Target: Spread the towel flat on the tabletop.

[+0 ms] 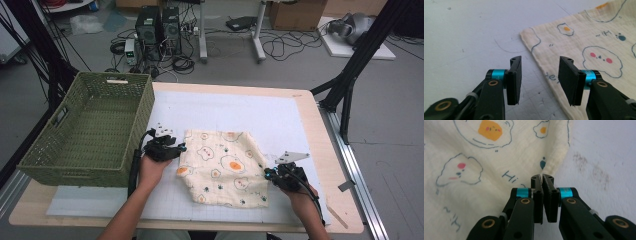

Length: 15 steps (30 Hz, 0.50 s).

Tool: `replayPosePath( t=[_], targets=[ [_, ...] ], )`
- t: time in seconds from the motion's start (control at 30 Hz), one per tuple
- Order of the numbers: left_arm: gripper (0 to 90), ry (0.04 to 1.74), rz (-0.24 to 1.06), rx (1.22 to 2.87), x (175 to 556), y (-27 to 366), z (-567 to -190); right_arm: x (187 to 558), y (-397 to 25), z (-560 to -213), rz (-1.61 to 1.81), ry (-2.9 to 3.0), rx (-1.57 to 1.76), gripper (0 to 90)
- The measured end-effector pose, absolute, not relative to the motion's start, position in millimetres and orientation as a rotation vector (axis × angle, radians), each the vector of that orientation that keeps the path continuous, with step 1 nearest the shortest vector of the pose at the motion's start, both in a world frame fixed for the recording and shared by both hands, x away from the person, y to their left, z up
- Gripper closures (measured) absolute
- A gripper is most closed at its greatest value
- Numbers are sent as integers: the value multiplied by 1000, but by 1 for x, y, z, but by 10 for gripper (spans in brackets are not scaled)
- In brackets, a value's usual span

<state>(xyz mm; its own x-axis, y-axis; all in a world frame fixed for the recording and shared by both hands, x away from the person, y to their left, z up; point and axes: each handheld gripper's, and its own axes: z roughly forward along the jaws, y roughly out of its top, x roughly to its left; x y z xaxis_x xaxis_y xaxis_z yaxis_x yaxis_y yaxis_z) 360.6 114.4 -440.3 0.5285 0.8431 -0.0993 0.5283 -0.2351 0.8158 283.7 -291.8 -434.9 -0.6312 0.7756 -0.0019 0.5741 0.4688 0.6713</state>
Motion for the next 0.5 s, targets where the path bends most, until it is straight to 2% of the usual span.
replayPosePath(
  t=[0.03,0.1,0.2,0.37,0.5],
  targets=[
    [535,1119,459,1911,361,114,-440,284,-292,-435,930,2414,1147,866],
    [530,1113,450,1915,360,112,-441,281,-296,-433,990,2383,1159,742],
    [528,1101,448,1911,359,110,-440,287,-302,-424,1079,2257,1172,655],
    [529,1097,441,1910,359,109,-441,306,-307,-422,1101,2146,1204,631],
    [529,1097,435,1918,359,109,-441,342,-311,-424,1093,2043,1286,658]
  ],
)
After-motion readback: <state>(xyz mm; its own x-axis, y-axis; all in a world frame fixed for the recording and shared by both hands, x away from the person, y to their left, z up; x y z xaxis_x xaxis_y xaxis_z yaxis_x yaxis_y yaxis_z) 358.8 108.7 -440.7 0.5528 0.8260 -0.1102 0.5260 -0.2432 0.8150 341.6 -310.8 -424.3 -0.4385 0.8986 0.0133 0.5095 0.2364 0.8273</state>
